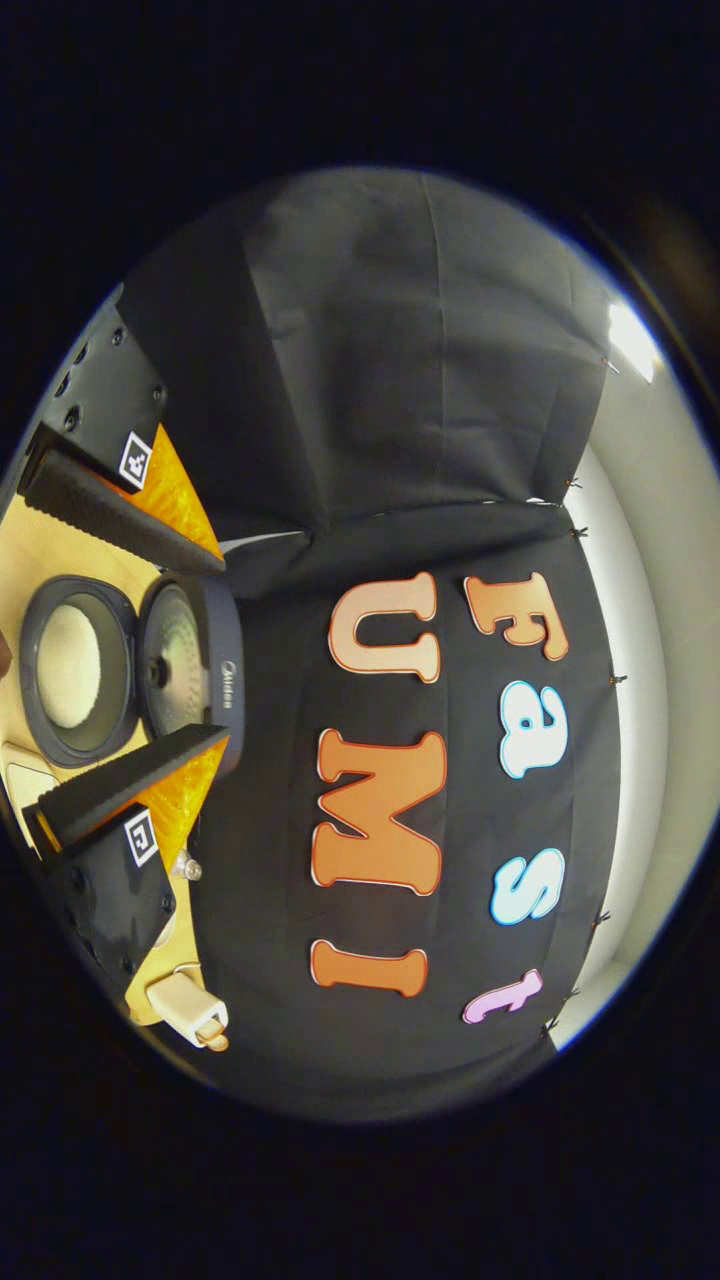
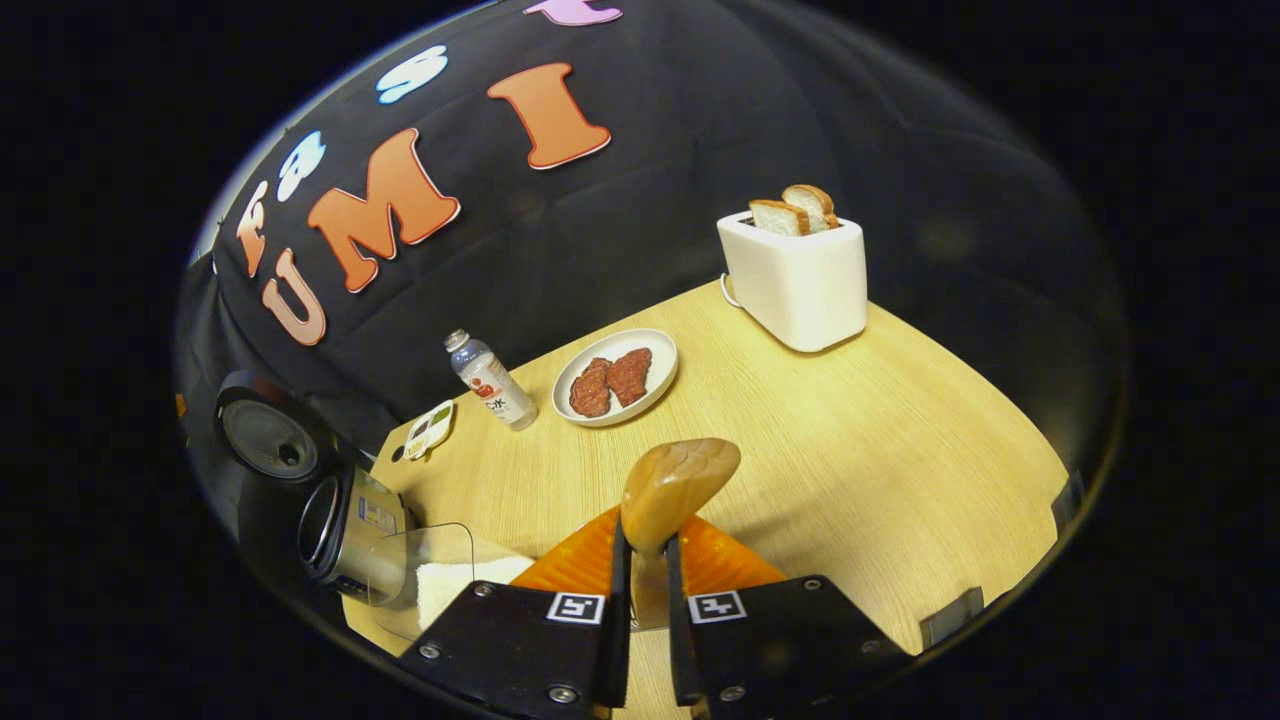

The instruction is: Close the left gripper, press the button to open the rice cooker; take a wooden spoon from the chopstick holder with the right hand, scoop a spoonful of rice and pour it into the rice cooker, then put the wooden spoon back into the chopstick holder.

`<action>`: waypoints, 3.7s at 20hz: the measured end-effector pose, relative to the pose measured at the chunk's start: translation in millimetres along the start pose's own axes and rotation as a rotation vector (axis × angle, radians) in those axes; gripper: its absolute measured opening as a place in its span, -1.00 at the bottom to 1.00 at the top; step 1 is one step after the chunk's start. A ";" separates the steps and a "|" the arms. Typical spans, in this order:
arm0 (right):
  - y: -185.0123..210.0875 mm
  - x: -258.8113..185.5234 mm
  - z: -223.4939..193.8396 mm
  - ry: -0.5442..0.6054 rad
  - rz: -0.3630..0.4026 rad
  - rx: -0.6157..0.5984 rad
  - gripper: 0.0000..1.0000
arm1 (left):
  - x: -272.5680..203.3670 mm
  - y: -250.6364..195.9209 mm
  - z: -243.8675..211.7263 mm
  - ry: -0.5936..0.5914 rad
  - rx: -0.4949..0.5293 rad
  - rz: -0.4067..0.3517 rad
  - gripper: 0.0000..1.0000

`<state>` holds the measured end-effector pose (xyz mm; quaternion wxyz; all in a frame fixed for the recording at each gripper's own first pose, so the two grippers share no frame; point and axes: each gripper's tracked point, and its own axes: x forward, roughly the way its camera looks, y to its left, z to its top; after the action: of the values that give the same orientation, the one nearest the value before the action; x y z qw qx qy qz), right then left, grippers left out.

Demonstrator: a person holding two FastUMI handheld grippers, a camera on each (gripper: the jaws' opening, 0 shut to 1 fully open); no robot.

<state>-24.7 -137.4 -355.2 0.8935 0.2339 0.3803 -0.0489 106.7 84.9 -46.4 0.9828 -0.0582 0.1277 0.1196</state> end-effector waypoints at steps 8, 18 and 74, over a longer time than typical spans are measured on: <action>-16.0 -43.3 59.7 -0.092 -0.084 -0.057 0.47 | 105.5 -15.4 -36.1 0.261 -0.095 -0.012 1.00; 112.6 -63.4 130.2 -0.216 0.110 -0.233 0.67 | 80.4 -7.2 -98.8 0.519 -0.013 0.015 0.94; 269.6 -199.1 183.4 -0.720 0.228 -0.482 0.72 | -100.4 -58.6 27.8 -0.230 0.062 -0.190 1.00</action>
<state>26.6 0.0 -2.4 0.9976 0.0273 0.0174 0.0616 33.7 10.3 11.8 0.9992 -0.0256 0.0118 0.0281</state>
